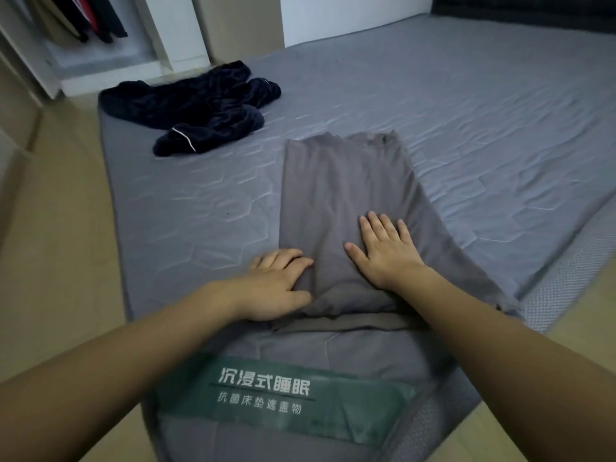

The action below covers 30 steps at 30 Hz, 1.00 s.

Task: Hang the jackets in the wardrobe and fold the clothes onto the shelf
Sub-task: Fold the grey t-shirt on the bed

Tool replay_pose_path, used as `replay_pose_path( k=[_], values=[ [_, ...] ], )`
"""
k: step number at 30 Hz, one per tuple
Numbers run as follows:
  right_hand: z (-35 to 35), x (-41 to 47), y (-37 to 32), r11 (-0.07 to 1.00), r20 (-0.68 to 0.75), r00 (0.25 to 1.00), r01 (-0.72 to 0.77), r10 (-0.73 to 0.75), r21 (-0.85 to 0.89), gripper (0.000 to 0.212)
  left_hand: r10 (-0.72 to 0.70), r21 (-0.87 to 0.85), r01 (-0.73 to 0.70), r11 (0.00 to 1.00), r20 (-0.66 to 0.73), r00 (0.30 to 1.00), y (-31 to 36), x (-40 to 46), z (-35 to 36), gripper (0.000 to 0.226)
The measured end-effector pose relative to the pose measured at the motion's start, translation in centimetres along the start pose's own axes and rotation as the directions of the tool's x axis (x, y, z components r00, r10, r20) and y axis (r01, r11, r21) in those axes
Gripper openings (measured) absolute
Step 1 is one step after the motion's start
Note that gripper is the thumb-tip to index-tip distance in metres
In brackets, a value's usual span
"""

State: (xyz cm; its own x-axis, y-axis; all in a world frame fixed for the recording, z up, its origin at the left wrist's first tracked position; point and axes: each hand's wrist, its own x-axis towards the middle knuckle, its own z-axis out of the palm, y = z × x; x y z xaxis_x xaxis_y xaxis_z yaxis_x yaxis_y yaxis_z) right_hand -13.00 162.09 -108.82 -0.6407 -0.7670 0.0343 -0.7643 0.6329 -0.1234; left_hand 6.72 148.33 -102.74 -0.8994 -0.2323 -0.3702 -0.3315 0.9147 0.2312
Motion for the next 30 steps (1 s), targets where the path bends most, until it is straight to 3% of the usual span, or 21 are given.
replay_pose_path(
  k=[3,6,9,11,14,17,19,21,23,25,27,30],
  values=[
    [0.0,-1.2,1.1,1.000,-0.014,1.000,0.012,-0.012,-0.011,0.078,0.100,-0.054,-0.102,0.993,-0.034,0.994,1.3,-3.2,-0.8,0.058],
    [-0.1,-1.7,1.4,1.000,-0.018,1.000,0.003,-0.003,0.007,0.075,0.148,0.178,-0.111,0.978,-0.206,0.967,2.2,-4.3,-0.5,0.036],
    [-0.2,-2.0,1.3,1.000,-0.021,1.000,-0.002,0.002,0.019,0.073,0.106,0.367,0.014,0.930,-0.304,0.947,2.6,-4.3,-0.4,0.024],
    [-0.2,-2.1,1.3,1.000,-0.025,1.000,-0.006,0.007,0.025,0.073,0.061,0.460,0.079,0.885,-0.283,0.957,2.9,-4.4,-0.3,0.020],
    [-0.1,-2.1,1.3,1.000,-0.033,0.999,-0.013,0.014,0.028,0.073,-0.024,0.537,0.129,0.833,-0.199,0.980,4.3,-4.6,0.2,0.031],
    [0.0,-2.3,1.4,0.999,-0.036,0.999,-0.027,0.028,0.023,0.073,-0.122,0.535,0.129,0.835,-0.049,0.991,5.5,-4.8,1.0,0.040],
    [0.0,-2.2,1.5,0.999,-0.037,0.999,-0.028,0.029,0.022,0.074,-0.141,0.501,0.143,0.853,-0.043,0.989,5.5,-5.0,0.8,0.036],
    [0.0,-2.2,1.4,0.999,-0.039,0.999,-0.028,0.029,0.020,0.074,-0.058,0.465,0.129,0.876,-0.163,0.985,5.2,-5.2,-0.1,0.033],
    [0.1,-2.1,1.4,0.999,-0.036,0.999,-0.030,0.031,0.021,0.074,0.138,0.463,0.016,0.886,-0.296,0.945,4.7,-5.0,-0.5,0.032],
    [0.0,-2.1,1.3,0.999,-0.027,0.999,-0.026,0.027,0.021,0.073,0.316,0.468,-0.168,0.868,-0.258,0.913,4.6,-4.8,-0.3,0.029],
    [-0.1,-2.2,1.4,1.000,-0.019,1.000,-0.018,0.019,0.019,0.072,0.367,0.454,-0.255,0.854,-0.177,0.913,4.6,-4.5,0.3,0.026],
    [-0.3,-2.6,1.7,1.000,0.001,1.000,0.005,-0.005,0.003,0.071,0.330,0.486,-0.191,0.853,-0.219,0.918,4.6,-3.6,0.7,0.018]
  ],
)
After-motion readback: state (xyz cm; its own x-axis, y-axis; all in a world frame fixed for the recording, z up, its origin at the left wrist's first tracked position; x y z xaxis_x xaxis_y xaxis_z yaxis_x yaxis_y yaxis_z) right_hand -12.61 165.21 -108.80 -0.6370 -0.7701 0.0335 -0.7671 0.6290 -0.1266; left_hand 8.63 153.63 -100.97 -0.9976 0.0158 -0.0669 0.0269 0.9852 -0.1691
